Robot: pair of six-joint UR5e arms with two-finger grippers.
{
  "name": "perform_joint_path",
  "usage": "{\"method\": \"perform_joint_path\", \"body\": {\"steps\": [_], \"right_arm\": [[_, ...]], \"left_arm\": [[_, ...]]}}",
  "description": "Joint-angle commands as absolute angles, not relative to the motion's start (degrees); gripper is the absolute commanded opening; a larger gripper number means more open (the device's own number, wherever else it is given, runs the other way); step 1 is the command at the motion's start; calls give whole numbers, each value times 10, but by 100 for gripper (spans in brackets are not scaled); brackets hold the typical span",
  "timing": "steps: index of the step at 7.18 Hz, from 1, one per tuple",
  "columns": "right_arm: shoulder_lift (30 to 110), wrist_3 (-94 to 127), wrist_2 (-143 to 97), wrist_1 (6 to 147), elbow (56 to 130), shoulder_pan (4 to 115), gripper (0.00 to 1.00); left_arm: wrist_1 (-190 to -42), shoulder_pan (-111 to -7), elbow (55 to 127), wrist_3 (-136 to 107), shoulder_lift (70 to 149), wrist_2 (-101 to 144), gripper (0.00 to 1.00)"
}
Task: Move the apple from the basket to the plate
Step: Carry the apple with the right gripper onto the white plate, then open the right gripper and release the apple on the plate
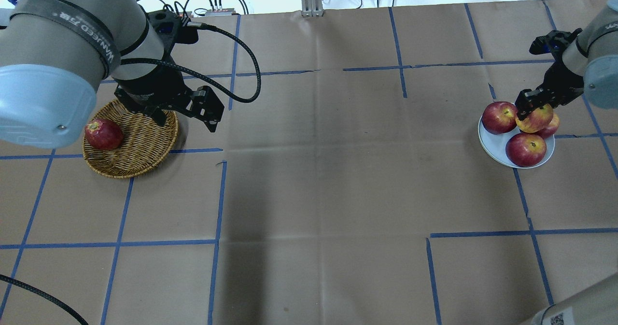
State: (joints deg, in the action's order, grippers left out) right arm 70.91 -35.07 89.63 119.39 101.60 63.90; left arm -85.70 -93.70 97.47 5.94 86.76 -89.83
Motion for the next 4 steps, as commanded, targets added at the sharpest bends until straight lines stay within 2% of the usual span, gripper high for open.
{"method": "perform_joint_path", "body": {"steps": [1, 4], "right_arm": [[710, -351, 897, 1190, 1017, 639, 100], [731, -351, 908, 1153, 994, 641, 100]], "left_arm": [[-857, -937, 975, 60, 868, -898, 99], [-857, -937, 975, 61, 868, -897, 99]]}}
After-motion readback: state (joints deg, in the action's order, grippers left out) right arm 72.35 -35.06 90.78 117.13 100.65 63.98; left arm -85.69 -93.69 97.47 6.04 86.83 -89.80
